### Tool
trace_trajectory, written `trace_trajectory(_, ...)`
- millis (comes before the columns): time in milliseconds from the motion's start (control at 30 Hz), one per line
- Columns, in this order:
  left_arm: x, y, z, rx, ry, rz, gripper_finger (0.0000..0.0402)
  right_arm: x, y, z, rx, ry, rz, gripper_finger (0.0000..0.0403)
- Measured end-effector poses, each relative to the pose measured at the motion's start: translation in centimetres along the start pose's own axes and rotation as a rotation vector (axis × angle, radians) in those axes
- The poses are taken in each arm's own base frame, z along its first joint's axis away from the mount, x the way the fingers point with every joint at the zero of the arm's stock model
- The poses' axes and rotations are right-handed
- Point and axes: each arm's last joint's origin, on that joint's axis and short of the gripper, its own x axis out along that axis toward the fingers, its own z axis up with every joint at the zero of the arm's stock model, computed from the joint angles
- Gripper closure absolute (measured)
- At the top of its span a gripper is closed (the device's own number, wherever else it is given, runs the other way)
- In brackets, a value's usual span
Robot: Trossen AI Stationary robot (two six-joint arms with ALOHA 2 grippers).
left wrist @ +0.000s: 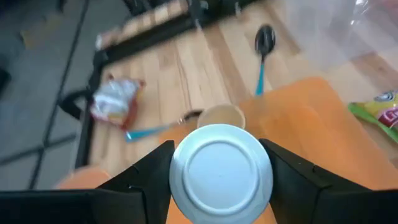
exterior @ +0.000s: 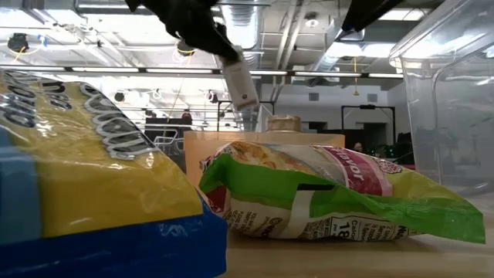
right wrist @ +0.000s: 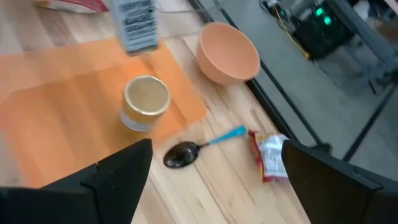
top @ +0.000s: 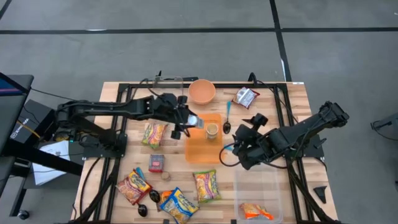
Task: Pick & Place Food Item
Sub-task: Put the white seasoning bottle into the orange bin
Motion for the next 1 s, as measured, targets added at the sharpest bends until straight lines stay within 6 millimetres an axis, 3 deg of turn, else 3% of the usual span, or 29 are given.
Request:
trace_trajectory(267,4.5,0.3,0.1,-0.128,0.125,-0.034,0.0204,-0.7,-0.8,-1.2,0.048,0.069,-0.038,0.0049)
trace_trajectory(733,8.4,-0.6,-1.8,-0.217,0.235,-0.121,0.0204,-2.4,-0.3,-2.3,0.085,0.049,-0.010,0.0048)
trace_trajectory(1000,9.7,-0.9,-2.5,-0.231,0.254,-0.127,0.0204,-2.7,-0.1,-2.5,0.097,0.034,0.004,0.0048)
